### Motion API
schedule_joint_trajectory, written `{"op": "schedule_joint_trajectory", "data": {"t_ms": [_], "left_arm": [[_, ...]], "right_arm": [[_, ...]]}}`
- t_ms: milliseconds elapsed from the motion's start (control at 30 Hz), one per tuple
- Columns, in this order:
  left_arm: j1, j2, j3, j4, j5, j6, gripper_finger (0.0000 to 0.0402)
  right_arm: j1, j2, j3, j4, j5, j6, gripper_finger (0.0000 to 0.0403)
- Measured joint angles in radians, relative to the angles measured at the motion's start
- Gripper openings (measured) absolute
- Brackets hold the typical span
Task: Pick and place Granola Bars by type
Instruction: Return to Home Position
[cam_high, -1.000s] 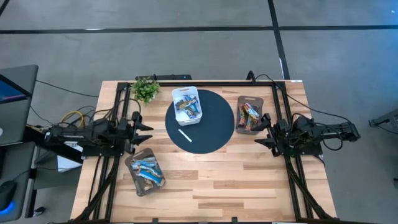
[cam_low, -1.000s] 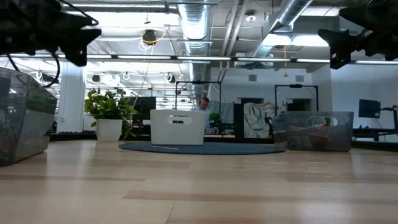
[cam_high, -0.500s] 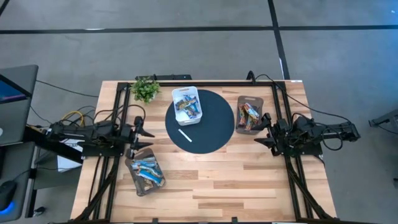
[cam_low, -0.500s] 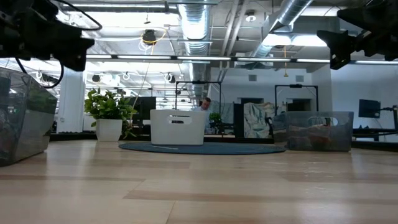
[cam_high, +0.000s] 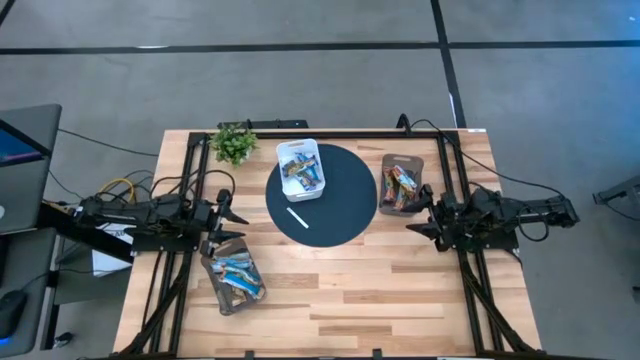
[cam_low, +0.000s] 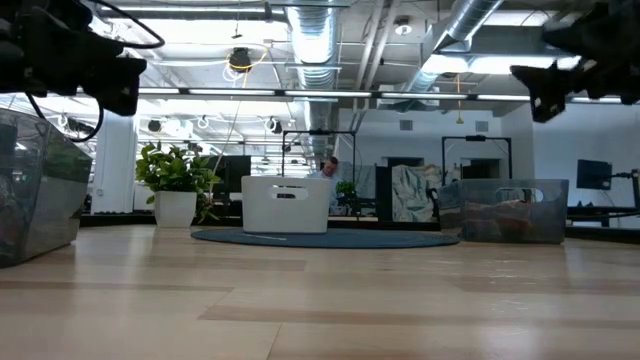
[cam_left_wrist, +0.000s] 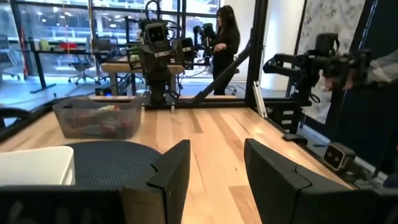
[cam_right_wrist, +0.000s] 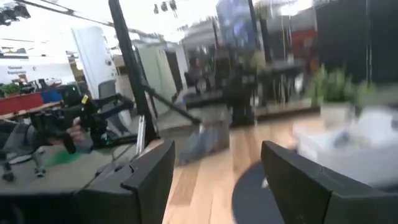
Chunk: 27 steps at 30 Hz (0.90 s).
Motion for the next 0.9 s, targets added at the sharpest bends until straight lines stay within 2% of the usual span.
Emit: {"op": "schedule_joint_trajectory", "data": {"t_ms": [100, 367, 667, 900], "left_arm": [[0.000, 0.000, 0.000, 0.000, 0.000, -0.034, 0.0146], [0.000, 0.001, 0.000, -0.013, -0.069, -0.020, 0.0146], [0.000, 0.001, 0.000, -0.014, -0.074, -0.036, 0.0146], [0.000, 0.001, 0.000, -0.011, -0.122, -0.029, 0.0146]], "right_arm": [[0.000, 0.000, 0.000, -0.091, -0.001, 0.067, 0.0235], [0.001, 0.017, 0.003, -0.103, 0.000, 0.077, 0.0235], [0.001, 0.017, 0.004, -0.105, 0.001, 0.077, 0.0235], [-0.013, 0.017, 0.005, -0.106, 0.001, 0.077, 0.0235]]}}
